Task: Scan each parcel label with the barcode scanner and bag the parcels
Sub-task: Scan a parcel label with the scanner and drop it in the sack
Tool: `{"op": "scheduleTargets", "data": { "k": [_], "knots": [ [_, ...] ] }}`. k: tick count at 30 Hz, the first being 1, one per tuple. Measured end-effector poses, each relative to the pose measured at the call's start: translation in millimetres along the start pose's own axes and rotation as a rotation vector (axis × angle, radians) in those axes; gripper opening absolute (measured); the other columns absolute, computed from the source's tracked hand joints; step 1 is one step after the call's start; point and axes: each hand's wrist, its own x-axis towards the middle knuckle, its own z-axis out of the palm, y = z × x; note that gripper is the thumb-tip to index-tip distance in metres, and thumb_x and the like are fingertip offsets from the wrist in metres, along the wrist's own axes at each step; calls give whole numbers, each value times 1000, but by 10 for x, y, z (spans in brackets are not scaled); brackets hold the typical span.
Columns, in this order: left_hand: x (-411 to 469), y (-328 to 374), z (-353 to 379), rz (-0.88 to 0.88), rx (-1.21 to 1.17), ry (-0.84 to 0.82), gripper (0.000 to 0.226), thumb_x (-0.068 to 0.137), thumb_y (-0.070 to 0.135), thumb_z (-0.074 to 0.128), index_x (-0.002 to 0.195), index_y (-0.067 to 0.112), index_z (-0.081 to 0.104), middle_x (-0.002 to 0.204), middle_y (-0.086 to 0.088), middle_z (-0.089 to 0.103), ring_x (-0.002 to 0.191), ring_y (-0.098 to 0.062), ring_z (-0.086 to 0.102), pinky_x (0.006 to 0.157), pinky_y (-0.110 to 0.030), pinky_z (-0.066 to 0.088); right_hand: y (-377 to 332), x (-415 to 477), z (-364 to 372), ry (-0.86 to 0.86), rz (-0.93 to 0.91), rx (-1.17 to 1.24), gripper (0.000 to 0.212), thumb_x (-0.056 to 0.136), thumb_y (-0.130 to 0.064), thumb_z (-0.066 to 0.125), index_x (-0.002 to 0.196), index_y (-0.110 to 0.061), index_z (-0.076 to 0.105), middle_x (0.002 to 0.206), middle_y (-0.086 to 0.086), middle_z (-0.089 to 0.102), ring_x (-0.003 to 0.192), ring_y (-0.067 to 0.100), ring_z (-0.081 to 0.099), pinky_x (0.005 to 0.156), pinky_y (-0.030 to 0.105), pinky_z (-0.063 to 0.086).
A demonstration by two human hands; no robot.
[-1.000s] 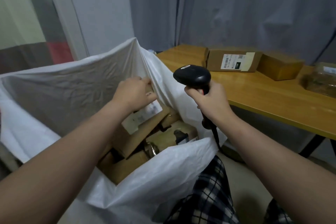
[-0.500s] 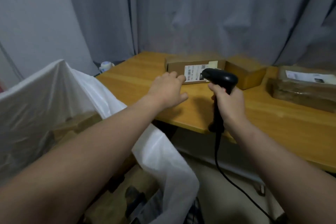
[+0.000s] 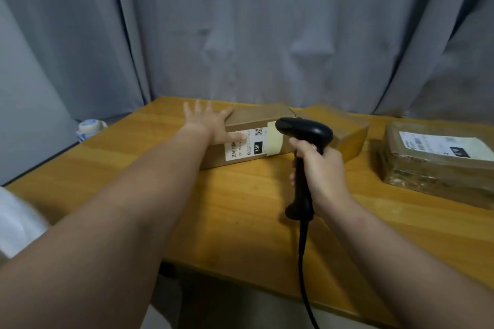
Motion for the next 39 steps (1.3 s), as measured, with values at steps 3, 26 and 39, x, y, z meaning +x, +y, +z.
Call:
{"op": "scheduleTargets", "data": {
  "k": [3,26,39],
  "knots": [
    [-60,-89,14,17,-137,-45,99,69,79,60,149,47,11,147,-10,33,134,-37,31,108,-56,30,-13,-44,-50,12,5,19,21,89,-30,66,76,-14,61,65,5,58,59,22,57,64,37,48],
    [-2409,612,-1030,513,367,335,94,64,80,61,139,28,37,135,-1,46,123,-26,43,96,-45,38,-717,-1286,-1192,-222,-281,-447,40,77,-33,80,109,-28,57,99,-12,61,98,11,57,77,25,44],
    [-2269,1195,-1325,575,-791,482,57,77,44,76,119,12,53,131,-4,38,126,-14,42,96,-14,30,-247,-1253,-1522,-84,-225,22,37,76,-18,80,111,-13,67,99,-6,72,96,5,66,76,15,50]
  ]
}}
